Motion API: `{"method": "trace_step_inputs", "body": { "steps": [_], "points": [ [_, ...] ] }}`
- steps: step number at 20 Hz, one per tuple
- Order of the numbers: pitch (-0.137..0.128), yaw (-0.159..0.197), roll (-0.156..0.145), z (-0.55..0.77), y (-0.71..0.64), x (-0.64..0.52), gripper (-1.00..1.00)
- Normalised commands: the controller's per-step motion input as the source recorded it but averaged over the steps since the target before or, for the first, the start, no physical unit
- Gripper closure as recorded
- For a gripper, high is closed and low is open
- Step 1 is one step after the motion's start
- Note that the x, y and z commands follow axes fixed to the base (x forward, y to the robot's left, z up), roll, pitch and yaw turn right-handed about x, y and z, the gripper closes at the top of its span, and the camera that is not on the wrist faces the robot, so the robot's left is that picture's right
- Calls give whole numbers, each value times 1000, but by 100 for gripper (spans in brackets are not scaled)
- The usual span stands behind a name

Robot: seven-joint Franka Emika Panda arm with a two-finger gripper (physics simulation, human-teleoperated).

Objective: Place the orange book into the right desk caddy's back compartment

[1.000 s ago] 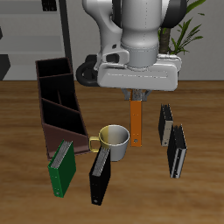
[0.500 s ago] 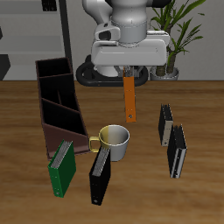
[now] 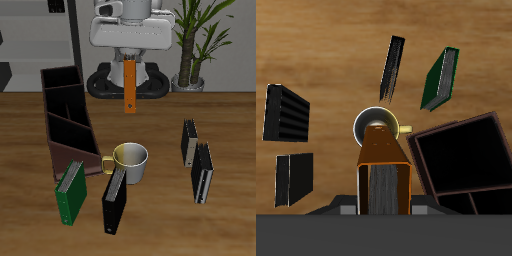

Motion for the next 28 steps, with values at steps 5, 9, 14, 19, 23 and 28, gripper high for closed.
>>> {"method": "trace_step_inputs", "body": {
  "steps": [5,9,14,19,23,28],
  "points": [
    [-32,32,-26,132,-213,-324,100],
    [-26,59,-48,56,-222,-594,100],
    [8,37,-16,-44,-53,-296,100],
    [4,53,-34,-25,-223,-417,100],
    [12,54,-4,-72,-259,-255,100],
    [5,35,-19,-119,-277,-194,100]
  ]
}}
